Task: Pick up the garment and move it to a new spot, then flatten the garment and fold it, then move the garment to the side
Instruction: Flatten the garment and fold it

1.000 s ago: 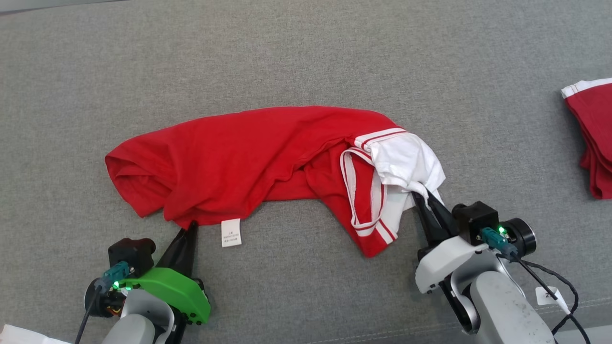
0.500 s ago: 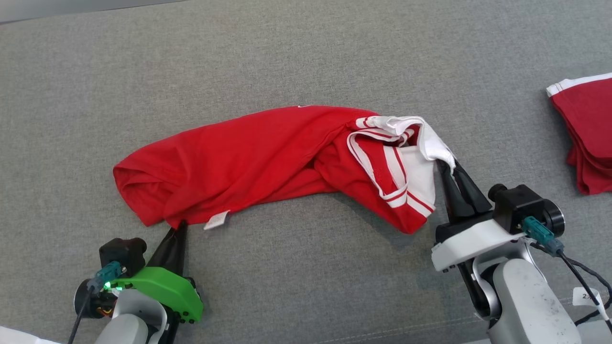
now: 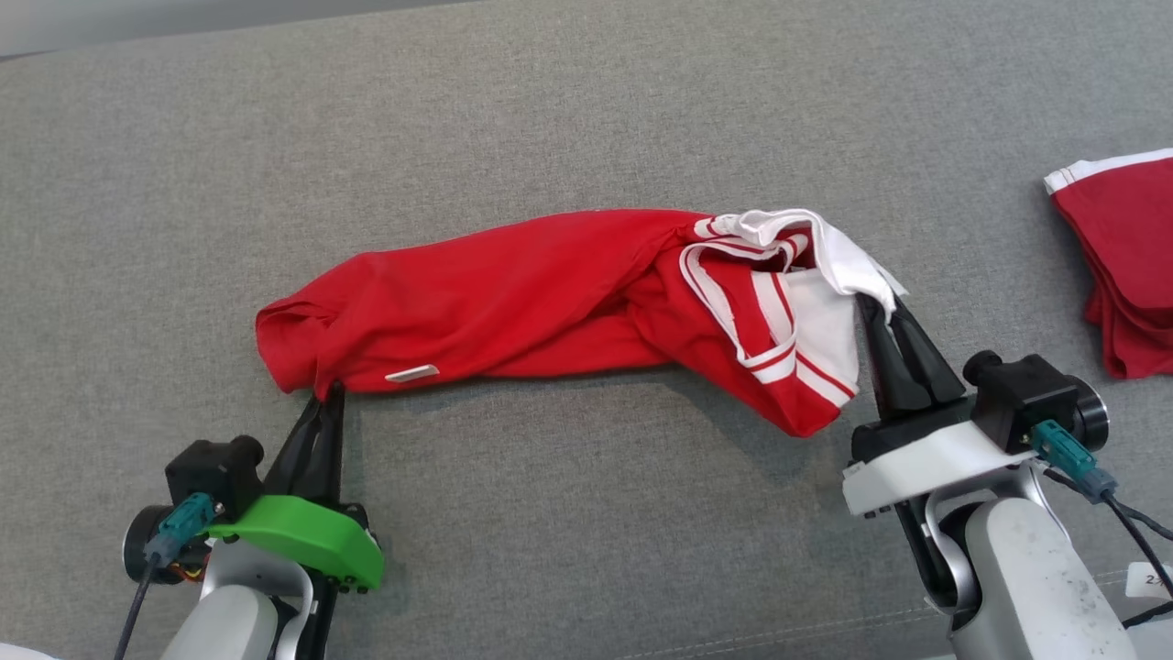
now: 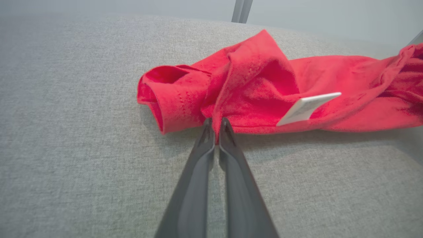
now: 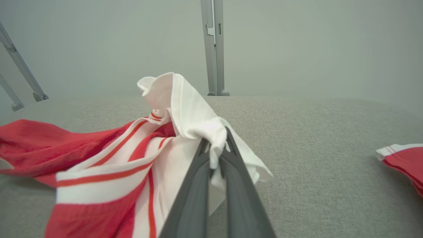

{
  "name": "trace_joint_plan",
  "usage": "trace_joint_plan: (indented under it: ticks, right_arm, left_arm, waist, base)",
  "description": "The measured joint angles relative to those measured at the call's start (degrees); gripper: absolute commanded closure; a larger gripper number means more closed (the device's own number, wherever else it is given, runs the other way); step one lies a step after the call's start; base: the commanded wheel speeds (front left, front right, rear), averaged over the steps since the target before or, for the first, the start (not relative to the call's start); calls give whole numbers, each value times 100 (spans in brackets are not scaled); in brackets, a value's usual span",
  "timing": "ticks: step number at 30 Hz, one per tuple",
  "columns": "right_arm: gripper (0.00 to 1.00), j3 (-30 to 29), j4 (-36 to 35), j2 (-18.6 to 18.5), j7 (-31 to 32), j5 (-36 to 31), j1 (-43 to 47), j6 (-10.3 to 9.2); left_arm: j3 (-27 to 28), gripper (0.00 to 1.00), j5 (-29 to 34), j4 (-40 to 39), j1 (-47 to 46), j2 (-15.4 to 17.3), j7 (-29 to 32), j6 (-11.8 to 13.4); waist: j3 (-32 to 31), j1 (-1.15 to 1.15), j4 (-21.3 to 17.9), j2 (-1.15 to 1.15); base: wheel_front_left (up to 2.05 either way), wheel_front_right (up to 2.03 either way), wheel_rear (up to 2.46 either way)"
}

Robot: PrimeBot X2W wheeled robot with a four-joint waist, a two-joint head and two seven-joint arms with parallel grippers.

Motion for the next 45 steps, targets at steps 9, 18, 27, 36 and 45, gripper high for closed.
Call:
trace_joint_plan:
  ticks: [9, 18, 27, 36, 45]
  right_arm:
    - [100, -160, -720, -105, 18, -134, -129, 0]
    - [100, -358, -1450, -332, 210, -246, -442, 0]
    - [100, -344, -1681, -344, 360, -245, -505, 0]
    - [100, -156, -1183, -268, 346, -21, -608, -1]
    - [100, 230, 434, -69, -90, 282, -391, -1]
  left_arm:
    - [247, 100, 353, -1316, -102, 298, -168, 458]
    - [633, 100, 786, -2691, -620, 757, -110, 837]
    - [691, 100, 901, -3193, -836, 975, 187, 935]
    - [553, 100, 823, -2953, -864, 858, 256, 951]
    - [135, 100, 379, -1608, -171, 292, -66, 744]
  waist:
    - [-170, 0, 44, 0]
    - [-402, 0, 40, 0]
    - [-543, 0, -44, 0]
    - [-346, 0, -66, 0]
    - [9, 0, -31, 0]
  base:
    - [0, 0, 0]
    - [0, 0, 0]
    - [0, 0, 0]
    - [0, 0, 0]
    - [0, 0, 0]
